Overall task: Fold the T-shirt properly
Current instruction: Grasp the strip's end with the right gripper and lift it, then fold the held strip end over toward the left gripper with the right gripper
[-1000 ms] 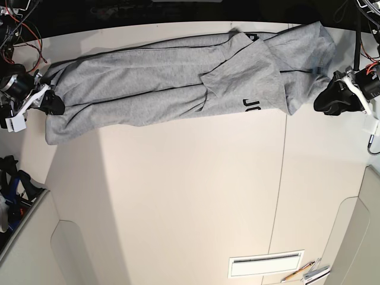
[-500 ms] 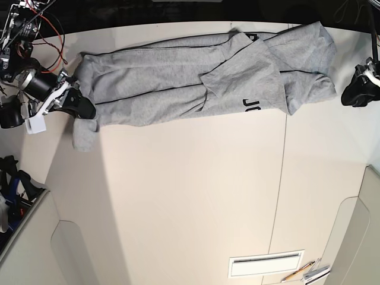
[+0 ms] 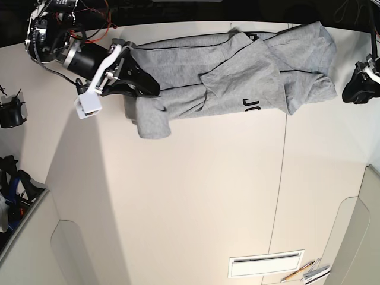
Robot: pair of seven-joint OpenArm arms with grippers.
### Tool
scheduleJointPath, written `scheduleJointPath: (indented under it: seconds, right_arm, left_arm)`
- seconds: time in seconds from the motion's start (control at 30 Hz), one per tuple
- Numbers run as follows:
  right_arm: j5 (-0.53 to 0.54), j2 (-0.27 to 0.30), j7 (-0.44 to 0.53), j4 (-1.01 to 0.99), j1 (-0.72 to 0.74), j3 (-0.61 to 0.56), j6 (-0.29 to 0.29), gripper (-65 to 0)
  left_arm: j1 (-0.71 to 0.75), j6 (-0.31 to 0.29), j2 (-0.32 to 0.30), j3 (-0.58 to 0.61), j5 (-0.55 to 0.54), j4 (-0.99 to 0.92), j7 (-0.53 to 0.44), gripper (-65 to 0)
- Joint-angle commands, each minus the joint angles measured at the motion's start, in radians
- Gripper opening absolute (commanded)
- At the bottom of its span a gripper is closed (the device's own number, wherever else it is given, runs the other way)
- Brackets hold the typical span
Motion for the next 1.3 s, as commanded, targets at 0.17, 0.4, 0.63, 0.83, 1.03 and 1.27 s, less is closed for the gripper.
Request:
scheduleJointPath:
  seconds: [0.17, 0.4, 0.63, 0.83, 1.03, 1.27]
  right_arm:
    - [-0.08, -0.027, 0.087, 0.018, 0.011, -0.156, -0.008, -65.0]
    - [-0.242, -0.03, 0.201, 0.016, 0.011, -0.318, -0.023, -65.0]
    - [-0.391, -0.031, 0.332, -0.007, 0.017, -0.422, -0.026, -65.0]
    - [-0.424, -0.053, 0.338, -0.149, 0.066, -0.454, -0.042, -62.3]
    - [-0.418, -0.101, 0.338, -0.256, 0.095, -0.5, -0.041, -52.4]
    - [-0.449, -0.126, 0.342, -0.26, 0.113, -0.596, -0.037, -39.8]
  left_arm:
    - [-0.002, -0.006, -0.02, -0.008, -0.037, 0.014, -0.01, -33.2]
    - [-0.002, -0.006, -0.02, -0.008, -0.069, 0.014, 0.005, -33.2]
    - [-0.002, -0.006, -0.02, -0.008, -0.138, 0.014, 0.046, -33.2]
    - [-0.002, -0.006, -0.02, -0.008, -0.15, 0.014, 0.047, -33.2]
    - [-0.002, -0.006, -0.02, -0.008, -0.15, 0.014, 0.047, -33.2]
    - [-0.002, -0.006, -0.02, -0.008, -0.151, 0.014, 0.047, -33.2]
